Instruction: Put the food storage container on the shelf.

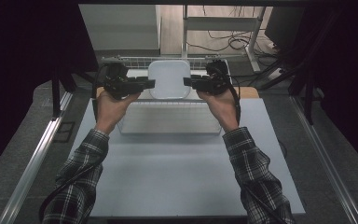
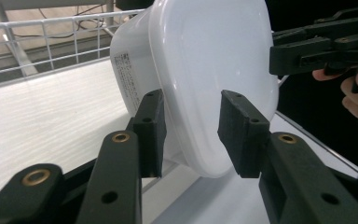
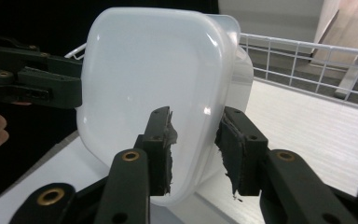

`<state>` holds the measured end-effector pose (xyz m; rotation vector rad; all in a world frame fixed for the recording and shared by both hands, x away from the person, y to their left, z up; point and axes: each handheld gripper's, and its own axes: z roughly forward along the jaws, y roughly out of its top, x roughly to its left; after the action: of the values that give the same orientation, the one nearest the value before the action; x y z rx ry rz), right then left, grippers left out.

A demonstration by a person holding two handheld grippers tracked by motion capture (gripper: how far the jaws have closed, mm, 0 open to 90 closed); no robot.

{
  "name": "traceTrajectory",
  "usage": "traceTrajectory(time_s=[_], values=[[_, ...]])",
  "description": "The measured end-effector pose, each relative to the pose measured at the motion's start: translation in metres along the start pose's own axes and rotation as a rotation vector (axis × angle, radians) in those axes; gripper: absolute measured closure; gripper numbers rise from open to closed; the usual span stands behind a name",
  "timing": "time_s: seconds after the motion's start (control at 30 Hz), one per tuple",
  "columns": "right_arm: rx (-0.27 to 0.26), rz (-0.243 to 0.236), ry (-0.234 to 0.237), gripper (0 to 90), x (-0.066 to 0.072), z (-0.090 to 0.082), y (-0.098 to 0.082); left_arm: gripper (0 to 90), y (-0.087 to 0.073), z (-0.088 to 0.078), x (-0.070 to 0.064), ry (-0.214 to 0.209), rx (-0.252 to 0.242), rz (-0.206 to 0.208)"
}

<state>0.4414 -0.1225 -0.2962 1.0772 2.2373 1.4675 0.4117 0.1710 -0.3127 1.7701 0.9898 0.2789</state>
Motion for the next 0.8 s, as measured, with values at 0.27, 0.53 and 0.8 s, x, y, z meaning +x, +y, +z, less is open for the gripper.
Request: traceTrajectory(time_s=[0.27, 0.53, 0.8], values=[[0.016, -0.017, -0.023, 58.9, -0.001, 0.008, 0.000, 60.9, 0.000, 0.007, 0.003, 0.025, 0.028, 0.004], [0.023, -0.048, -0.058, 50.2, -0.001, 0.013, 0.004, 51.1, 0.003, 0.011, 0.008, 0.048, 0.028, -0.011], [-0.001, -0.042, -0.108, 46.8, -0.003, 0.019, 0.006, 42.4, 0.011, 0.018, 0.014, 0.110, 0.003, -0.022]])
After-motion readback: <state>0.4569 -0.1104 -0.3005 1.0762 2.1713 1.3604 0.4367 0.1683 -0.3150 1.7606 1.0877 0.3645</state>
